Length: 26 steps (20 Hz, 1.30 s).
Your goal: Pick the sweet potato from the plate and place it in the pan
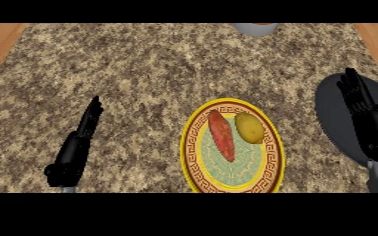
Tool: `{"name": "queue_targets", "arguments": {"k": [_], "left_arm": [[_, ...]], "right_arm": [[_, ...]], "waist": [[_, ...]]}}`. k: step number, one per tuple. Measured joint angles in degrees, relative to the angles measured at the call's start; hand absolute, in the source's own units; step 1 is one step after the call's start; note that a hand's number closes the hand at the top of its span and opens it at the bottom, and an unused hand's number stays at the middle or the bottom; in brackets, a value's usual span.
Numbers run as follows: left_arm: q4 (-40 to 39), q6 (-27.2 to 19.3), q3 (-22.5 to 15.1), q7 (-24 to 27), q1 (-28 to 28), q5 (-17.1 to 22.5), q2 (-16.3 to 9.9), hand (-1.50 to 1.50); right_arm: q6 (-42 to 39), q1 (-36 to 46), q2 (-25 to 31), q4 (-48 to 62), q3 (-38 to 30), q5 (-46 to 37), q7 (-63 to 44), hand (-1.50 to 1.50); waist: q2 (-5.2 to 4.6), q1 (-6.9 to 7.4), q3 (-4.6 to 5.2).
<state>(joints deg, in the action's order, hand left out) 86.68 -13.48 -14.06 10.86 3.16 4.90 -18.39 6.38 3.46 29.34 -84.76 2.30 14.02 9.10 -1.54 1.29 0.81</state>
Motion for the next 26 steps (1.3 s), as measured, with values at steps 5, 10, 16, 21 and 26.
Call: {"name": "queue_targets", "arguments": {"k": [5, 10, 16, 21, 26], "left_arm": [[-0.5, 3.9, -2.2, -3.7, -2.8, 3.2, 2.3, 0.00], [-1.6, 7.6, -4.9, -9.0, -5.5, 7.3, 5.7, 0.00], [-0.6, 9.8, -2.7, -16.5, -8.1, 12.7, 6.1, 0.00], [-0.8, 9.6, -1.9, -18.7, -8.9, 14.0, 6.5, 0.00], [-0.9, 10.0, -0.5, -19.9, -9.2, 14.9, 5.6, 0.00]], "right_arm": [[-6.8, 9.6, 0.0, -4.4, 11.4, -6.1, -0.4, 1.50], [-8.8, 21.3, 2.2, -7.4, 20.5, -20.4, 3.8, -1.50], [-8.1, 29.3, -6.0, -0.6, 28.2, -28.5, 13.2, -1.50], [-14.0, 35.7, -3.8, 1.1, 37.4, -40.1, 6.7, -1.50], [-22.7, 42.4, -2.8, 0.4, 47.1, -52.6, -5.4, -1.50]], "waist": [[0.52, 2.72, -0.39], [0.74, 4.29, -0.22], [1.00, 1.96, -0.70], [1.66, 0.72, -0.61], [2.39, -0.12, -0.47]]}}
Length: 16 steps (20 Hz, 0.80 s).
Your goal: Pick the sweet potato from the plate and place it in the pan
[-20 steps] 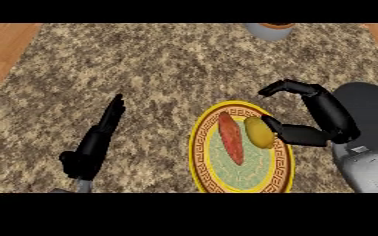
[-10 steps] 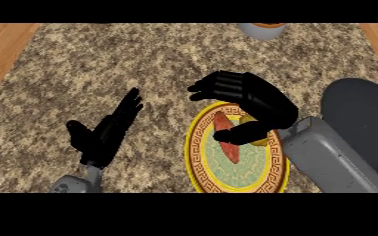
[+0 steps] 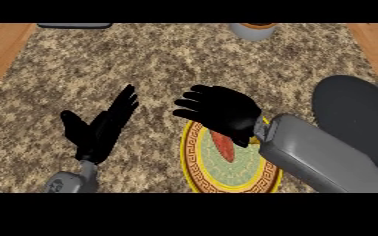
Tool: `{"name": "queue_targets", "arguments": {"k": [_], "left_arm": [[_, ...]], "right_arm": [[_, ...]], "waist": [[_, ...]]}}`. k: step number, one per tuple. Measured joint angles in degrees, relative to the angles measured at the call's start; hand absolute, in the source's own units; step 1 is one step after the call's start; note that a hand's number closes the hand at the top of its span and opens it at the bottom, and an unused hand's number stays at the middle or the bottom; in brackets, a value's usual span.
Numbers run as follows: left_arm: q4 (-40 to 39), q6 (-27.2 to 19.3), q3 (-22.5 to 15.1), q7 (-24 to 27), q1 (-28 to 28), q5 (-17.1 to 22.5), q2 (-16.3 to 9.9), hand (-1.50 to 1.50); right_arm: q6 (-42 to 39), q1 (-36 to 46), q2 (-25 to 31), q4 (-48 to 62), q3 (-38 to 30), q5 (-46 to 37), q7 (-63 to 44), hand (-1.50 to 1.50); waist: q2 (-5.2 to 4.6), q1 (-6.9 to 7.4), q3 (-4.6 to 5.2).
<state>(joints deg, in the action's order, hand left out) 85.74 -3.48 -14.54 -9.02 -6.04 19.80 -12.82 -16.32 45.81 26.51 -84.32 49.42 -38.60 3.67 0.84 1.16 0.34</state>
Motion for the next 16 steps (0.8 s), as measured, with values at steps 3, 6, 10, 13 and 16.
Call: {"name": "queue_targets", "arguments": {"k": [3, 6, 10, 13, 16], "left_arm": [[0.2, 0.3, 0.7, -0.4, 0.3, 0.6, -0.4, 0.00], [0.8, 0.3, 0.8, -0.4, 1.3, 0.7, -0.4, 0.00], [1.2, -0.3, 1.1, -0.8, 0.9, 0.4, -0.2, 0.00], [1.5, 0.0, 1.4, -0.7, 1.1, 0.2, -0.1, 0.00], [2.7, -0.6, 0.8, -1.5, 1.4, -0.8, 0.7, 0.00]], "right_arm": [[-7.7, 3.2, -2.4, -0.9, 4.5, -4.5, -8.3, -1.50], [-16.3, 4.4, -5.4, -1.6, 8.9, -7.3, -16.0, -1.50], [-27.8, 3.8, -10.7, -2.8, 12.6, -9.2, -25.9, -1.50], [-32.6, -0.1, -14.3, -3.9, 14.7, -11.0, -32.4, -1.50], [-35.3, -4.2, -16.8, -5.6, 15.0, -12.8, -36.8, -1.50]], "waist": [[0.07, -0.42, -0.03], [0.11, -0.77, -0.07], [-0.10, -1.34, -0.17], [-0.33, -1.46, -0.24], [-0.50, -1.40, -0.29]]}}
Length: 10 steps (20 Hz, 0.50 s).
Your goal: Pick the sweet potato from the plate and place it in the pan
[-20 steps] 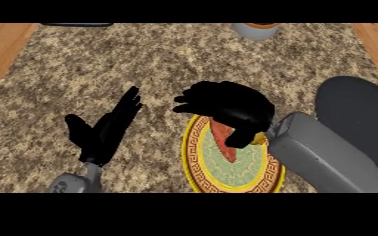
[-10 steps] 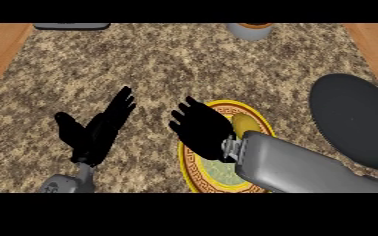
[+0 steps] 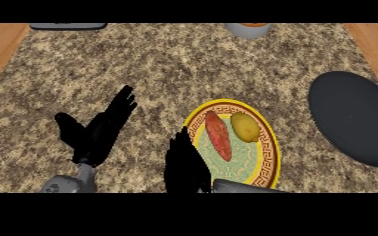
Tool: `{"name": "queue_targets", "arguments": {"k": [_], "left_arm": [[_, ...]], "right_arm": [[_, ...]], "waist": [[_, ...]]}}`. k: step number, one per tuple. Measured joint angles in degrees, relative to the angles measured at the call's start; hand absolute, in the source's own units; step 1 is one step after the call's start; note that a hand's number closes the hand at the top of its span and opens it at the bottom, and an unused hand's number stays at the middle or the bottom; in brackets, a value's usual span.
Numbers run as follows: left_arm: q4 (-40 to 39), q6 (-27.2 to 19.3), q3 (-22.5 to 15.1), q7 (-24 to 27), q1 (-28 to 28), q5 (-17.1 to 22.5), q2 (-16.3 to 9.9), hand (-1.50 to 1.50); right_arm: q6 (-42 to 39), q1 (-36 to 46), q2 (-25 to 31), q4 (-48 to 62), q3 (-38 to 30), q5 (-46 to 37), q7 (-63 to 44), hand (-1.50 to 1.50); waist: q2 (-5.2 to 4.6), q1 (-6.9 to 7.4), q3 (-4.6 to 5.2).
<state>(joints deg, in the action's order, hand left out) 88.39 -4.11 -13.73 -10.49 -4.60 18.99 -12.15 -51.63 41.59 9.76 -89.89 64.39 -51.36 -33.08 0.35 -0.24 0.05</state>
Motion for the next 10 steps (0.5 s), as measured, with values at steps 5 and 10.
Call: {"name": "queue_targets", "arguments": {"k": [5, 10], "left_arm": [[0.3, 0.6, 1.0, -0.8, -0.2, -0.6, 0.5, 0.00], [0.0, 1.8, 1.3, 0.3, 0.9, -1.2, 1.2, 0.00]], "right_arm": [[-0.6, -4.0, -1.6, 0.0, 0.5, -4.9, -2.0, -1.50], [0.3, -3.8, 1.0, 0.9, 1.4, -10.1, -0.2, -1.50]], "waist": [[-0.20, 0.23, -0.03], [-0.30, 0.42, -0.04]]}}
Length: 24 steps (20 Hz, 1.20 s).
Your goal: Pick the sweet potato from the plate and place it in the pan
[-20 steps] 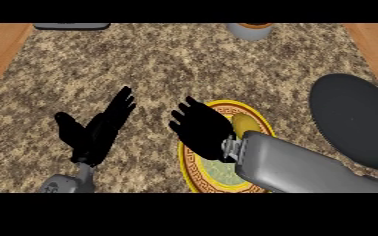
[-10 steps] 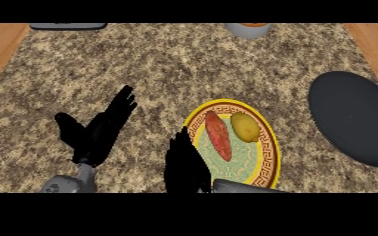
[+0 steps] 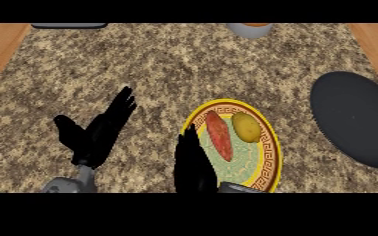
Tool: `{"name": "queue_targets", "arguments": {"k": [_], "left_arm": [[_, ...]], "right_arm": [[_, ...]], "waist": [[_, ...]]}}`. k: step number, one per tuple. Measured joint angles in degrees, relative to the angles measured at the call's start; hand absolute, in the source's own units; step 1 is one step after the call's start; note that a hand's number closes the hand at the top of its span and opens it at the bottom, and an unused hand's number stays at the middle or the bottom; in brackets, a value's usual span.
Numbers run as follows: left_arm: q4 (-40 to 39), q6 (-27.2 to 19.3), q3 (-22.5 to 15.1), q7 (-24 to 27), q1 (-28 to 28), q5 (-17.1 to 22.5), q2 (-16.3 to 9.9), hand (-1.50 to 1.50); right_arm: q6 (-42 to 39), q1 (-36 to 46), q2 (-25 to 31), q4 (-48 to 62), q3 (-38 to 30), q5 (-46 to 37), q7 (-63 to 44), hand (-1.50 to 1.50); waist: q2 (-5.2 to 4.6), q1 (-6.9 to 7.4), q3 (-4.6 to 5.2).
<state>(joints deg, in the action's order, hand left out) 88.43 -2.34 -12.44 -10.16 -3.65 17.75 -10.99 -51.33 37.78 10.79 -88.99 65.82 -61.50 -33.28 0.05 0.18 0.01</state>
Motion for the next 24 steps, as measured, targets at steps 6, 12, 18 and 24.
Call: {"name": "queue_targets", "arguments": {"k": [6, 12, 18, 24], "left_arm": [[0.0, 0.7, 0.6, -0.4, 0.4, -0.9, 0.8, 0.00], [-0.5, 2.2, 2.0, -0.5, -0.1, -1.3, 1.4, 0.00], [0.5, 3.3, 3.0, -1.3, 0.6, -1.5, 1.6, 0.00], [1.3, 2.7, 3.0, -2.9, -0.2, -2.5, 2.6, 0.00]], "right_arm": [[2.2, 0.4, 1.7, 2.1, -1.1, -5.7, 3.5, -1.50], [4.1, -0.5, 2.1, 4.3, -3.2, -10.3, 8.3, -1.50], [10.1, -0.9, 2.1, 9.7, -5.1, -15.0, 13.3, 1.50], [18.0, 1.4, 2.8, 13.8, -5.0, -19.4, 21.0, 1.50]], "waist": [[-0.03, 0.05, -0.01], [-0.04, 0.05, 0.00], [-0.06, 0.12, -0.01], [0.00, 0.25, 0.01]]}}
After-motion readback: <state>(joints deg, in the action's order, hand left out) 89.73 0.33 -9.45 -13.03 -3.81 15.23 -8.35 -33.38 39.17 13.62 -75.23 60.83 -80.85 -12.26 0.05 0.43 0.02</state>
